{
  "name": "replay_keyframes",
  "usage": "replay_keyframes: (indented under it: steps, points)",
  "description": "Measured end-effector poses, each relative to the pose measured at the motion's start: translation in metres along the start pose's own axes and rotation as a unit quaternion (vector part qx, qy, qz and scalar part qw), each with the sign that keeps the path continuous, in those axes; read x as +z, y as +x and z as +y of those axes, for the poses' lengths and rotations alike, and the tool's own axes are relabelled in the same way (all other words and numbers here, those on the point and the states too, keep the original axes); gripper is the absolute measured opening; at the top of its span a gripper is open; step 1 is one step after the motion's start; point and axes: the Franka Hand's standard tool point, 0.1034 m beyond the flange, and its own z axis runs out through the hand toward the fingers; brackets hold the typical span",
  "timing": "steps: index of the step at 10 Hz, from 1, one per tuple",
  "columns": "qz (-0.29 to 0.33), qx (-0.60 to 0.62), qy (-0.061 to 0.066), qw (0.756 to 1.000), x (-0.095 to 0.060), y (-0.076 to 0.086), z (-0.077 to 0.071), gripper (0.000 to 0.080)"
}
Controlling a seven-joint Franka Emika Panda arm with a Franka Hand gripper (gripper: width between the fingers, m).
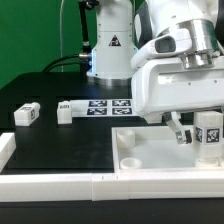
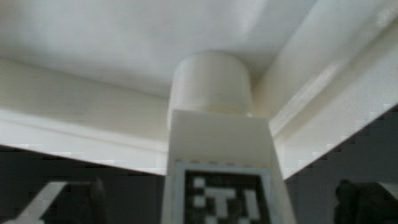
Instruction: Assemble one leg
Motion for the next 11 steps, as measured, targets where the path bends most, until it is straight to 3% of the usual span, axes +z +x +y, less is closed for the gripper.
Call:
replay_keyframes:
  steps: [2,5,7,10,11]
  points:
    - [0.005,-0.003,-0.002,1.0,-0.017,0.016,0.002,0.0649]
    - [-0.018,-0.004,0.006,1.0,-0.016,0.015,-0.002,0.0649]
    - [-0.109,0.028,0.03,0.993,-0.014,0.014,-0.012,0.0649]
    - [-0.262,0.07,0.037,0.962,-0.017,0.013,-0.018,0.0649]
    - [-0.28,0.071,0.038,0.957,-0.015,0.013,-0.014,0.0649]
